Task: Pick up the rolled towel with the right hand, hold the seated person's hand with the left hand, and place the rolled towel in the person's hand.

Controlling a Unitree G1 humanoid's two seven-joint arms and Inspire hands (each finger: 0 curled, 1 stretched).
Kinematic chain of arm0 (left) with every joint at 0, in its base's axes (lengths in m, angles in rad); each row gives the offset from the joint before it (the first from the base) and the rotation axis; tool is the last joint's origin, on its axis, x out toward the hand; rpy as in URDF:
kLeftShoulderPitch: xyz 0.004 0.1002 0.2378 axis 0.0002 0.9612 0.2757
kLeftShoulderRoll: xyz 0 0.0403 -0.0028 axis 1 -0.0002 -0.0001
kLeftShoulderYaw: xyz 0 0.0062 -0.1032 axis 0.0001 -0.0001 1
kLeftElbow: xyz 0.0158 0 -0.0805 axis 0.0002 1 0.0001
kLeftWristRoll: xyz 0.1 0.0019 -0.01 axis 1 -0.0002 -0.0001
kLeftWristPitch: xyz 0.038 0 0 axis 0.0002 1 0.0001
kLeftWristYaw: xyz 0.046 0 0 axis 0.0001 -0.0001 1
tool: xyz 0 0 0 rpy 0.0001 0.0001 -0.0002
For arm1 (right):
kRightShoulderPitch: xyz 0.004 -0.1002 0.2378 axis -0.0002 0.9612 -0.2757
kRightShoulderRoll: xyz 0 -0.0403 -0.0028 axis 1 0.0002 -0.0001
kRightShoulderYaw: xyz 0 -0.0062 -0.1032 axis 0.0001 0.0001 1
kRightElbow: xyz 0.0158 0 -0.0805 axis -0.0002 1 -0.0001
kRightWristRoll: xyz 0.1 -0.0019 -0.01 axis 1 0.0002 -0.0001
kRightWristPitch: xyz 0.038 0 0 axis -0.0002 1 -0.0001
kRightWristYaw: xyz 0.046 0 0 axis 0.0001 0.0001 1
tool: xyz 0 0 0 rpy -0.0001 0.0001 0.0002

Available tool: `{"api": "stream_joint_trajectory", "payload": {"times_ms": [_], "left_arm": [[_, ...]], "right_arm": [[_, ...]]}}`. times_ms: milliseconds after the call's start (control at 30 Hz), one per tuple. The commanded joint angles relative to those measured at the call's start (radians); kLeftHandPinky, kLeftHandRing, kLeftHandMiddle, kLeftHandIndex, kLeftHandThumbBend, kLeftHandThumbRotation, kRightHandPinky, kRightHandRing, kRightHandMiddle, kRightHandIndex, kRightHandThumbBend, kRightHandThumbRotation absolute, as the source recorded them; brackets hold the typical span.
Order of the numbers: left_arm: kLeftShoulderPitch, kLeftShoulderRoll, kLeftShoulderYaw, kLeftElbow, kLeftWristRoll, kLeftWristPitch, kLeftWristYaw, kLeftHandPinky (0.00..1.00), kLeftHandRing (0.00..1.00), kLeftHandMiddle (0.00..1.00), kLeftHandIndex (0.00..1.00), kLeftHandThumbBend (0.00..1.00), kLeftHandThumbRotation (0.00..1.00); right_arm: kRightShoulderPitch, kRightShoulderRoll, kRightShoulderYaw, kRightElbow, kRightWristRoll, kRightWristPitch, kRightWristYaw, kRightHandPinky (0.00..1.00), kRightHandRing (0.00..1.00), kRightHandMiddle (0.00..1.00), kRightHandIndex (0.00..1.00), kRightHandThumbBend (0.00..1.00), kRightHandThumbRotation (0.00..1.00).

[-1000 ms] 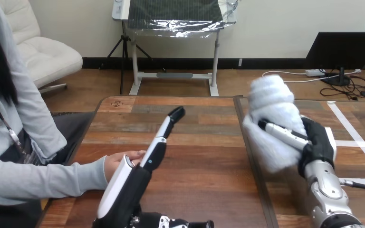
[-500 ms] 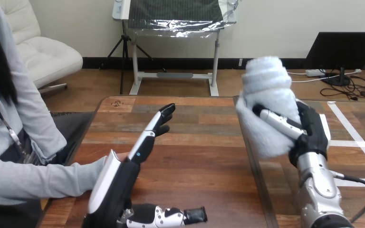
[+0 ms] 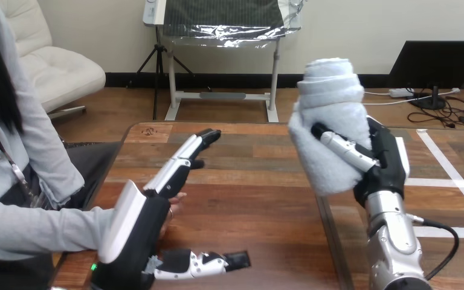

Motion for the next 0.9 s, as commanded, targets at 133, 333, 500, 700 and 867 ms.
{"api": "stream_joint_trajectory", "payload": {"times_ms": [133,333,500,700,867], "left_arm": [[-0.026,0.064,0.047,-0.094,0.013,0.063,0.031,0.78,0.89,0.93,0.9,1.0,0.17],[-0.03,0.104,0.059,-0.113,-0.001,0.102,0.019,0.78,0.89,0.93,0.9,1.0,0.15],[-0.037,0.142,0.065,-0.118,-0.023,0.136,0.006,0.78,0.89,0.93,0.9,1.0,0.14],[-0.043,0.185,0.071,-0.129,-0.04,0.181,-0.015,0.78,0.89,0.93,0.91,1.0,0.14],[-0.053,0.224,0.077,-0.128,-0.041,0.209,-0.028,0.78,0.89,0.93,0.91,1.0,0.13]], "right_arm": [[-0.004,0.019,-0.007,-0.127,0.039,-0.043,0.061,0.23,0.27,0.35,0.35,0.64,0.0],[0.013,0.026,-0.005,-0.157,0.053,-0.05,0.095,0.23,0.27,0.35,0.35,0.63,0.0],[0.028,0.033,-0.002,-0.186,0.056,-0.045,0.101,0.23,0.27,0.35,0.35,0.63,0.0],[0.042,0.041,-0.004,-0.219,0.074,-0.028,0.124,0.23,0.27,0.35,0.35,0.63,0.0],[0.055,0.046,0.001,-0.242,0.083,-0.027,0.137,0.22,0.26,0.34,0.35,0.62,0.0]]}}
